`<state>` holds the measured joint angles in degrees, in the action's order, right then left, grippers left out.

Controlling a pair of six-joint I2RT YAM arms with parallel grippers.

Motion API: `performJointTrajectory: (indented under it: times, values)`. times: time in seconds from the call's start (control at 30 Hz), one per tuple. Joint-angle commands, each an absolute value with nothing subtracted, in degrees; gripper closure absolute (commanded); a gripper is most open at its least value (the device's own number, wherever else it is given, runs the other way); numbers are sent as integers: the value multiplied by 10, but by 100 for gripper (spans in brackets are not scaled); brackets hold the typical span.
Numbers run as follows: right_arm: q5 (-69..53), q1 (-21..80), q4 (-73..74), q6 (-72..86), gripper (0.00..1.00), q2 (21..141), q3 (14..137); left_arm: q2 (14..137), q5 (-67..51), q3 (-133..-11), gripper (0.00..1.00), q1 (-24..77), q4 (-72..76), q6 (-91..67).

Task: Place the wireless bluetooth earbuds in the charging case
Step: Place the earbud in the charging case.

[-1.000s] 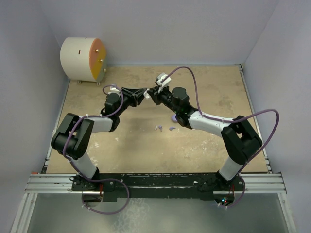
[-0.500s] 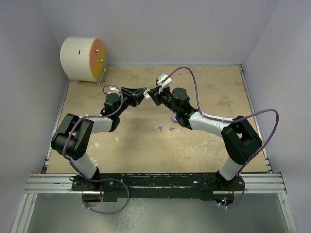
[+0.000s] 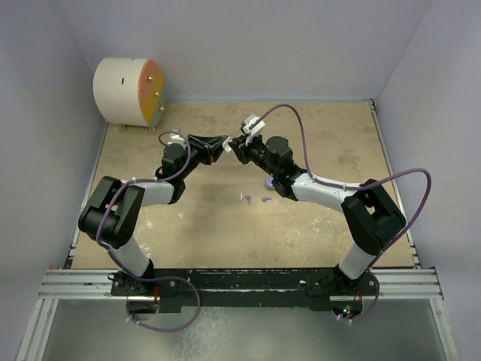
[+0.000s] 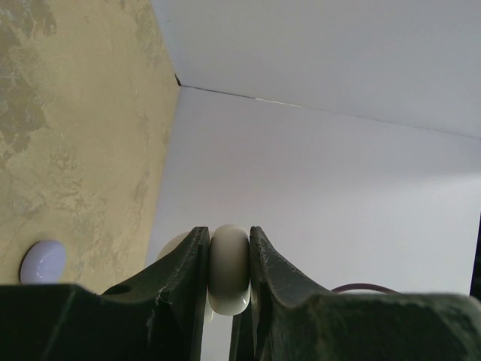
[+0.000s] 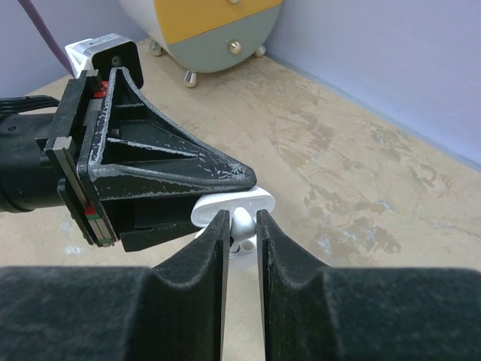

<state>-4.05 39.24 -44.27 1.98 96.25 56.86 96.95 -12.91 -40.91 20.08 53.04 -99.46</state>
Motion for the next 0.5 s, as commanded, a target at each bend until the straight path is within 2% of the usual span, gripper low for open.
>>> performJointTrajectory:
  times: [0.0, 0.3, 0.47]
  values:
    - [-48, 392, -468, 15, 75, 940, 571, 943, -129, -438, 100, 203, 563, -996]
    - [-49, 393, -468, 15, 67, 942, 573, 945, -129, -438, 100, 203, 563, -994]
    - [-50, 392, -478, 17, 57, 927, 569, 952, -128, -435, 100, 203, 563, -993]
